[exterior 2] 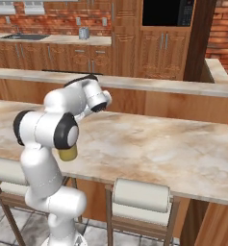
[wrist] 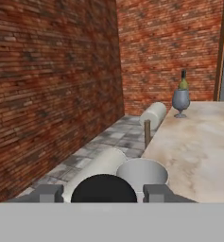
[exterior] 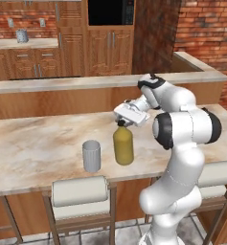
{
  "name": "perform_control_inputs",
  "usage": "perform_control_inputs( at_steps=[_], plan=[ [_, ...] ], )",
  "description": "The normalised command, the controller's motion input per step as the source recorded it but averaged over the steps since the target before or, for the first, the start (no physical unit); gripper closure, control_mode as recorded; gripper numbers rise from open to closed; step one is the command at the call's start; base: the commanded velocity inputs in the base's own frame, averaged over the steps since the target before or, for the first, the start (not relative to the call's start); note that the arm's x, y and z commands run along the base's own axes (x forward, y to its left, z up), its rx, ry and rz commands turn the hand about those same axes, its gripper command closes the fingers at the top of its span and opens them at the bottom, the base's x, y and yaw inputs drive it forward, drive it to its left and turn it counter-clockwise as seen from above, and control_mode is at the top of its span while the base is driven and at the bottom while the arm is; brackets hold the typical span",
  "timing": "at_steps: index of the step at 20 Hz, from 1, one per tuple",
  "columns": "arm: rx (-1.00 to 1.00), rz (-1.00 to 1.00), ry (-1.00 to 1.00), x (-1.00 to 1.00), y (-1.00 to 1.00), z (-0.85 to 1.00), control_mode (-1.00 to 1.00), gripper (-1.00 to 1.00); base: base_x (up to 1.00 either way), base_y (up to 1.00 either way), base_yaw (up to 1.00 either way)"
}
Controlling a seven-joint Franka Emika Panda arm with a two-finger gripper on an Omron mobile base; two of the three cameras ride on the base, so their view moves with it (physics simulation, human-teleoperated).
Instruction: There is a wine glass and glass cup on the dining counter. Place the wine bottle next to the wine glass and the juice bottle next to the glass cup.
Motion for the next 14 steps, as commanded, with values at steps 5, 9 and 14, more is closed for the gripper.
perform_control_inputs(
  at_steps=[5, 9, 14],
  plan=[
    [-0.05, -0.05, -0.05, -0.15, 0.00, 0.04, -1.00, 1.00, 0.00, 0.00, 0.00],
    [0.00, -0.08, -0.02, -0.17, 0.02, 0.12, -1.00, 1.00, 0.00, 0.00, 0.00],
    [0.09, -0.06, 0.00, -0.06, 0.11, 0.12, -1.00, 1.00, 0.00, 0.00, 0.00]
  ],
)
